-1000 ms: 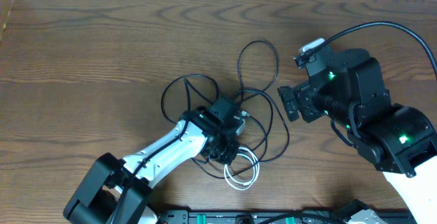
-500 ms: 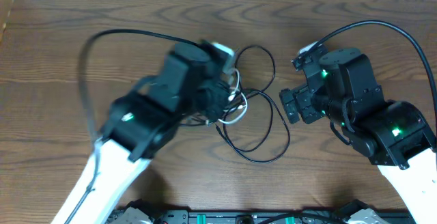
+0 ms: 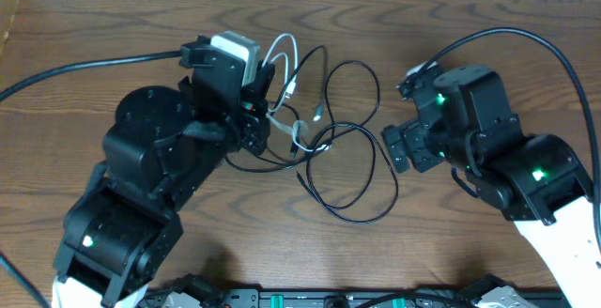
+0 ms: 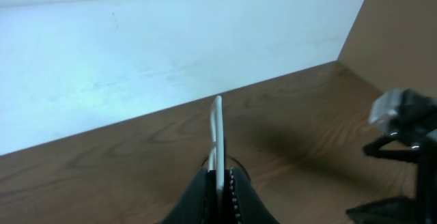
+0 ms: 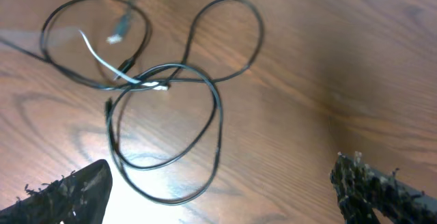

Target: Untangle cables

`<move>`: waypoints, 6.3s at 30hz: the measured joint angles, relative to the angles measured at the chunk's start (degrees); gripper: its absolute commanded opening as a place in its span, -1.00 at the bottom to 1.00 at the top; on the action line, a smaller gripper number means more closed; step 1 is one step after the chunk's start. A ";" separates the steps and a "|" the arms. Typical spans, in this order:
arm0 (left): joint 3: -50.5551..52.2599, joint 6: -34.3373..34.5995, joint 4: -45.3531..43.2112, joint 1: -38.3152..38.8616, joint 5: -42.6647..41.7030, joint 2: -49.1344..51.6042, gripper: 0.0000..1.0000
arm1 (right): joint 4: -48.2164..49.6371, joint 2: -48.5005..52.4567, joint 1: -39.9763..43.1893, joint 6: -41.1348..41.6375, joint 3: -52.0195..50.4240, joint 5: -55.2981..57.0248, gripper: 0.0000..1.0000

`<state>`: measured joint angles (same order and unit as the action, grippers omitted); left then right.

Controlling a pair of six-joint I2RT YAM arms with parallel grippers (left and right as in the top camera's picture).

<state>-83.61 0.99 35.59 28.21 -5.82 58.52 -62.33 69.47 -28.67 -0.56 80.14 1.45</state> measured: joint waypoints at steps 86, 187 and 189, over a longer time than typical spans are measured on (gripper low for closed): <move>0.00 -1.22 -18.64 0.00 26.29 -8.39 -0.85 | 17.40 29.92 -7.10 0.94 0.13 21.44 -0.97; -0.07 -9.66 -4.79 0.00 20.31 6.51 -0.85 | 45.94 11.91 -15.41 -7.48 0.13 -18.67 0.98; -0.07 -8.70 -5.57 0.00 19.30 6.51 -0.85 | 45.97 11.96 -15.41 -7.39 0.13 -19.30 0.98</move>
<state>-83.68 -7.70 30.02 28.21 13.47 65.04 -16.36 81.43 -44.07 -7.94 80.27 -17.85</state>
